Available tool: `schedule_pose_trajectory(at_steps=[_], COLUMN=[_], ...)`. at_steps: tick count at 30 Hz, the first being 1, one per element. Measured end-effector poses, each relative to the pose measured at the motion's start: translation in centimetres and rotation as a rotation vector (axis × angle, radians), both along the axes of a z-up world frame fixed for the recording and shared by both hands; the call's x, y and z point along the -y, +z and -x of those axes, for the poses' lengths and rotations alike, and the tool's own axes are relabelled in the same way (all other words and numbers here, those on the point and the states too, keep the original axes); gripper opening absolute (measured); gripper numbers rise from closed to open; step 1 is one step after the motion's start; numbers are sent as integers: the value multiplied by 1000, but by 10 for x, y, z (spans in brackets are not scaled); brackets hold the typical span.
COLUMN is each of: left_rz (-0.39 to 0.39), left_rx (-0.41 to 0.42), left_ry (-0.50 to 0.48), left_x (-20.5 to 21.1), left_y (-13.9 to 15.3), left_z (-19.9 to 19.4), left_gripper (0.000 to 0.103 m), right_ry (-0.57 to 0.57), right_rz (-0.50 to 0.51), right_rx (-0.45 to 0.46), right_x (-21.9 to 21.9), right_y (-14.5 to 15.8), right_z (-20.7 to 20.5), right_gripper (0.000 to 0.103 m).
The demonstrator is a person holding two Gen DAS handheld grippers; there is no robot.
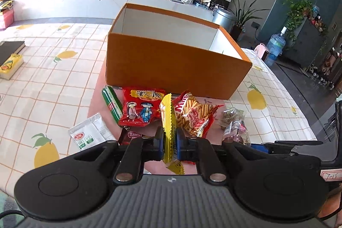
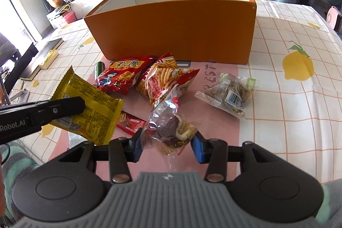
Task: Organize snacks
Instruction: 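Lift both held snacks into the orange box and open both tools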
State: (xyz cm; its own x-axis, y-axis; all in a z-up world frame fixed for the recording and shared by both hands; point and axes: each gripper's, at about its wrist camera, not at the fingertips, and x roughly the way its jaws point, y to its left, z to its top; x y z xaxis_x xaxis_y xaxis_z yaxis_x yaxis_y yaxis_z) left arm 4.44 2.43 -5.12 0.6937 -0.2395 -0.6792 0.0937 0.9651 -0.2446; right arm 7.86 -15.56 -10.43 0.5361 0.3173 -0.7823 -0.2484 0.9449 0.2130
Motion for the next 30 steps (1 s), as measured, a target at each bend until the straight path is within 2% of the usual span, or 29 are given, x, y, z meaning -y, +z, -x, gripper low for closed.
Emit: schedule_pose_trajectory(at_steps=[9, 18, 30], left_rz=[-49, -100, -124], left_rx=[92, 200, 266], left_ry=[-20, -44, -79], left_x=[5, 11, 20], left_y=[37, 76, 99], left_z=[-8, -38, -96], left_gripper=[11, 11, 11], right_ry=[22, 74, 113], right_rz=[29, 104, 189], right_rx=[120, 225, 276], right_x=[2, -10, -26], right_y=[52, 100, 127], right_z=[-3, -36, -103], right_gripper=[44, 43, 43])
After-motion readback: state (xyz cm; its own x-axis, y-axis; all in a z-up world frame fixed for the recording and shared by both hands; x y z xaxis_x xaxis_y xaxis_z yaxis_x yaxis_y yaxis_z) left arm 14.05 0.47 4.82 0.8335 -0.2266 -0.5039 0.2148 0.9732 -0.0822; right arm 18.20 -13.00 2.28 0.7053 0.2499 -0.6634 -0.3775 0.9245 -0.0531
